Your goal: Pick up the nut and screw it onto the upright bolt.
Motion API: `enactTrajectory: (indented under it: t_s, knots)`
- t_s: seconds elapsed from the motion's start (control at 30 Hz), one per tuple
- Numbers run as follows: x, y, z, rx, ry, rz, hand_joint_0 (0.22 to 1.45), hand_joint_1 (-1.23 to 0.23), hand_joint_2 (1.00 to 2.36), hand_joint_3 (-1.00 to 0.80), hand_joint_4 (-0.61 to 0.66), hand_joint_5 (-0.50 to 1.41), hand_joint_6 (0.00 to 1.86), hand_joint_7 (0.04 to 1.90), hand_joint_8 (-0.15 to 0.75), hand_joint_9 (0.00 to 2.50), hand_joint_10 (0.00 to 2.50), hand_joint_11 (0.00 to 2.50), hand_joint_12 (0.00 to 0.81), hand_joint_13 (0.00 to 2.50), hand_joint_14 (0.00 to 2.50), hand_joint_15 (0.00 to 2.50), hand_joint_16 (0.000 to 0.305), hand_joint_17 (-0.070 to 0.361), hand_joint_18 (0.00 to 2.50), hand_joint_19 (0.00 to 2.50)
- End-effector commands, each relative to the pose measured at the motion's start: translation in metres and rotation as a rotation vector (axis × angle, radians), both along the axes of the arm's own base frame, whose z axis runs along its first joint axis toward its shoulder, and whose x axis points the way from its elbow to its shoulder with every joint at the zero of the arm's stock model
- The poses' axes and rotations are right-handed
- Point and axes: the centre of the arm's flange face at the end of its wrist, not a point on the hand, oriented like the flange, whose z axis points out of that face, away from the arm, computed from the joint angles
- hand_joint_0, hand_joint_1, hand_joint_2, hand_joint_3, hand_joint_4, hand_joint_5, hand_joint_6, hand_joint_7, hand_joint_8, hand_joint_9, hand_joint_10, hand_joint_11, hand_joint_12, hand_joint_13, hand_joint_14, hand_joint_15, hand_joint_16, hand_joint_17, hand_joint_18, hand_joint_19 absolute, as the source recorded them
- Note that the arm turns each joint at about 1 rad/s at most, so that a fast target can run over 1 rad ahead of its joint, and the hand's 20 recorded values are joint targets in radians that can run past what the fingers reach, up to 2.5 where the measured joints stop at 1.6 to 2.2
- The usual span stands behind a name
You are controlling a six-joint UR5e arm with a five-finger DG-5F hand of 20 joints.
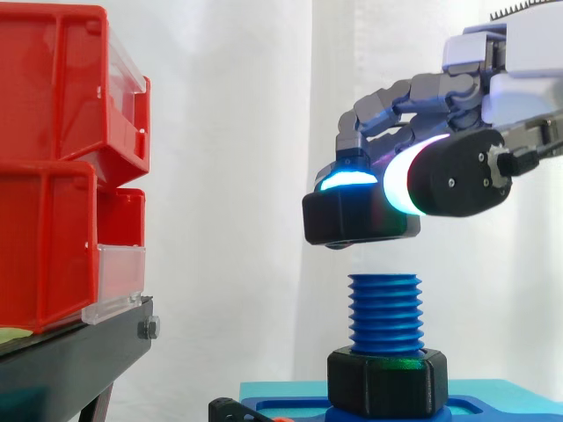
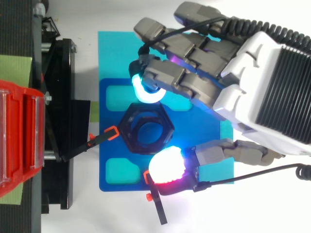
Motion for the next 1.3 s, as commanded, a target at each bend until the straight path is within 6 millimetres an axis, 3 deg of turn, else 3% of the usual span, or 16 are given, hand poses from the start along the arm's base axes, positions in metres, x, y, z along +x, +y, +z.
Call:
enactTrajectory:
  t_s: [0.0, 0.9, 1.27]
  knots:
    - [0.002, 0.001, -0.002, 0.000, -0.003, 0.003, 0.56, -0.53, 1.00, -0.50, 0.21, -0.16, 0.53, 1.23, 0.237, 0.56, 0.00, 0.00, 0.246, 0.67, 0.00, 0.01, 0.031, 0.071, 0.52, 0.12]
    - [-0.005, 0.017, -0.011, 0.008, 0.031, 0.036, 0.56, -0.53, 1.00, -0.49, 0.21, -0.16, 0.52, 1.24, 0.236, 0.58, 0.00, 0.00, 0.245, 0.68, 0.00, 0.01, 0.032, 0.071, 0.53, 0.14]
    - [-0.007, 0.009, -0.014, 0.010, 0.060, 0.028, 0.56, -0.53, 1.00, -0.49, 0.21, -0.16, 0.52, 1.25, 0.237, 0.59, 0.00, 0.00, 0.243, 0.69, 0.00, 0.01, 0.032, 0.072, 0.53, 0.14]
